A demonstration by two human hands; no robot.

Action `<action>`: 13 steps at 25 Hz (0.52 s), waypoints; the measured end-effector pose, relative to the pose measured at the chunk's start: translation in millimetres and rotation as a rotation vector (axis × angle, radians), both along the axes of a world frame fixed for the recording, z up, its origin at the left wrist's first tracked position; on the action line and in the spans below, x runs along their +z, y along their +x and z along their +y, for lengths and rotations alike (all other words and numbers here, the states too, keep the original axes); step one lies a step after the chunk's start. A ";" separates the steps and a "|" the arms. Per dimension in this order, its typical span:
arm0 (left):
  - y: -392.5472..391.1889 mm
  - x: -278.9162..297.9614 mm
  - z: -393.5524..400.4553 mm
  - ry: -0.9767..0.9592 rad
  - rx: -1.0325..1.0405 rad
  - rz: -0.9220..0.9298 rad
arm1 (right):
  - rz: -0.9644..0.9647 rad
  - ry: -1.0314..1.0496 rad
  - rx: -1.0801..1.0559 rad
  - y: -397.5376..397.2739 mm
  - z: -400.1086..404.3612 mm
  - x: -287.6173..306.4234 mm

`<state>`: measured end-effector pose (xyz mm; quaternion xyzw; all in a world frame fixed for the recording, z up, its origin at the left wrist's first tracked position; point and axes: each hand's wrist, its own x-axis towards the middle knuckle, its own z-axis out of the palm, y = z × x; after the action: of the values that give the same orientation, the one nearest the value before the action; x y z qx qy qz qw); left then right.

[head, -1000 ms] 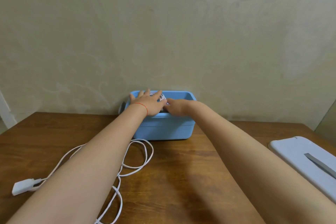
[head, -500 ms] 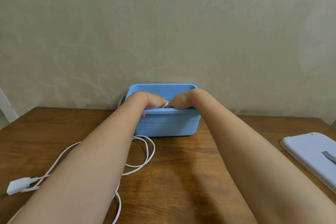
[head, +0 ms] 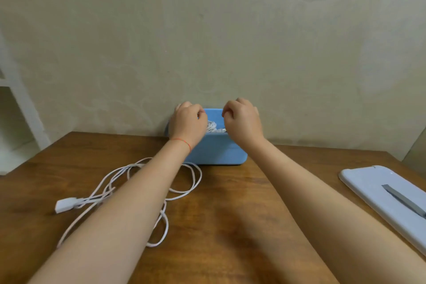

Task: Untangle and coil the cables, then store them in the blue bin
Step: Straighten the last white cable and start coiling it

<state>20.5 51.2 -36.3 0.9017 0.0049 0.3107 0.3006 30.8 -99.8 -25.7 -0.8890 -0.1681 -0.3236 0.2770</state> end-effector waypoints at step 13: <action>-129.7 -68.2 11.1 0.340 -0.179 0.518 | 0.484 -0.666 -0.011 -102.6 -22.6 -94.0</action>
<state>-109.2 62.3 -104.5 0.9850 -0.0500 0.0394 0.1607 -71.8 -122.4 -119.7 -0.9814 -0.1889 -0.0343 0.0041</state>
